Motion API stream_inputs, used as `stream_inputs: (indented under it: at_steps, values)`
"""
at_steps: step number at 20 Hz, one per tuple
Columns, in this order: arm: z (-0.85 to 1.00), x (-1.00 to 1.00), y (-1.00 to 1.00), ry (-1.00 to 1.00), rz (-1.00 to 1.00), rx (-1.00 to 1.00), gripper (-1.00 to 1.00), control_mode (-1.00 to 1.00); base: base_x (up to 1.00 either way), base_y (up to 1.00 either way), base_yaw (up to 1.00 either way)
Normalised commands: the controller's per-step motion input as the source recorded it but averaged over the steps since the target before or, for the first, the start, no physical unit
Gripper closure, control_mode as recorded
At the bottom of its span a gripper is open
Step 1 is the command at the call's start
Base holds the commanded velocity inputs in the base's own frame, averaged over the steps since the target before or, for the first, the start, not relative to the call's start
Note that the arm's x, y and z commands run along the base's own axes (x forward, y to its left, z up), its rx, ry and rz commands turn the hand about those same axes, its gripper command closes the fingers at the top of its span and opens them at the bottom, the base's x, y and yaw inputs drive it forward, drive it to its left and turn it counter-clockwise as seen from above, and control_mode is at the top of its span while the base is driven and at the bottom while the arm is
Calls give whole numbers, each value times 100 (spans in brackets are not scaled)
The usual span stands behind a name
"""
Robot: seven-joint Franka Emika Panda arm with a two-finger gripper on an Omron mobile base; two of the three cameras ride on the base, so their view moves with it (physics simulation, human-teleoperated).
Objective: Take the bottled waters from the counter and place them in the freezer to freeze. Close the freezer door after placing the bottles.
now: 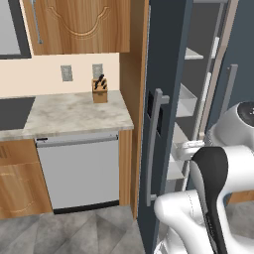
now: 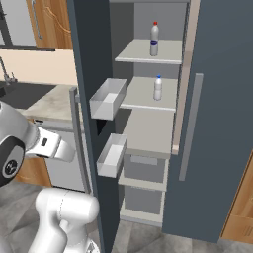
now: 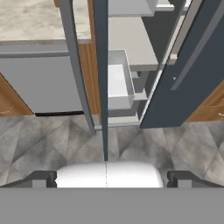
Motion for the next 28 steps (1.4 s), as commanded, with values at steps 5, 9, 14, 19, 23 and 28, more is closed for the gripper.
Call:
stream_inputs:
  at_steps: [5,9,14,19,23,28]
  values:
    - [0,30,54,-8,-17,-9,-100,-100,0,0,0]
    - [0,86,53,-7,-32,-19,-100,-100,0,0,0]
    - [-17,100,20,2,-47,-22,-100,-100,0,0,0]
    - [-21,94,18,0,-47,-17,-100,-100,0,0,0]
    - [-26,60,9,-16,-40,-13,-100,-100,0,0,0]
    - [-8,25,9,-33,-14,-3,-100,-100,0,0,0]
